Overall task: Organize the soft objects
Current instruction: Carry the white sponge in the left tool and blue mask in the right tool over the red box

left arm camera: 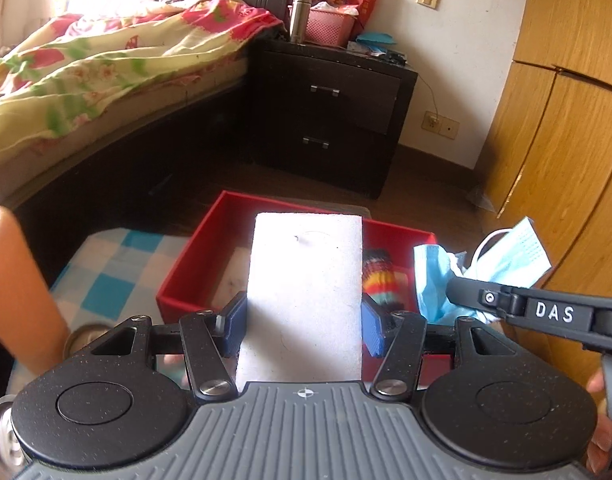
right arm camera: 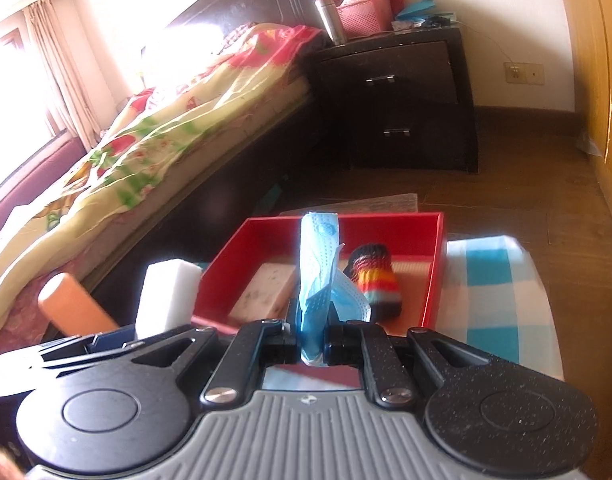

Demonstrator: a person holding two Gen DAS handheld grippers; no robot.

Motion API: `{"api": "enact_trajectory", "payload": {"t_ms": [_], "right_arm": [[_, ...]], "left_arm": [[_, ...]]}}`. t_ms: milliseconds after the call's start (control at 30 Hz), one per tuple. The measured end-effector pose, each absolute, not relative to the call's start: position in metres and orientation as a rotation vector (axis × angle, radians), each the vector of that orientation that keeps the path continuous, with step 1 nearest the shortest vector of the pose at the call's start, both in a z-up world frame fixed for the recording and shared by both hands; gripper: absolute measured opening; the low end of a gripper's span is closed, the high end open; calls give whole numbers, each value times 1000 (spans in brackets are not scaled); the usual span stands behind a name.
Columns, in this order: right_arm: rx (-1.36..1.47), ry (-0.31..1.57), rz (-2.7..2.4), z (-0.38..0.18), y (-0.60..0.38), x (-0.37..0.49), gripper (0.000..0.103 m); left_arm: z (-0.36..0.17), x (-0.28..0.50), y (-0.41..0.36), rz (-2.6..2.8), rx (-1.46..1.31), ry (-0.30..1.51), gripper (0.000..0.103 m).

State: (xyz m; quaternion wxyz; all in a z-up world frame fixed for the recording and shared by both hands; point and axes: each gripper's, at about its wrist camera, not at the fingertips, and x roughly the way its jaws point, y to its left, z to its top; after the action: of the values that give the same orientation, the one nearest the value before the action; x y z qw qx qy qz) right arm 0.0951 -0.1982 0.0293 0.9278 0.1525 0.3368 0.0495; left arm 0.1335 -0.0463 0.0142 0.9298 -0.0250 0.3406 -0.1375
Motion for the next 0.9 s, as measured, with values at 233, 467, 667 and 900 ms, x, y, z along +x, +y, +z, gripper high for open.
{"api": "enact_trajectory", "payload": {"t_ms": [233,467,667,900], "right_arm": [[298,728,74,8,-203,139,0],[304,770,59,-19,-208,167,0],[307,782,53,-31,-209,179,0],[295,781,39,-33,-207,182,0]], "left_arm": [[-5,191,-65,-241,-19,725,57],[-26,222,-81,-234,46,757,57],[-40,234,-82,-209,59,792,58],[-41,235,-80,-202,63,802,60]]}}
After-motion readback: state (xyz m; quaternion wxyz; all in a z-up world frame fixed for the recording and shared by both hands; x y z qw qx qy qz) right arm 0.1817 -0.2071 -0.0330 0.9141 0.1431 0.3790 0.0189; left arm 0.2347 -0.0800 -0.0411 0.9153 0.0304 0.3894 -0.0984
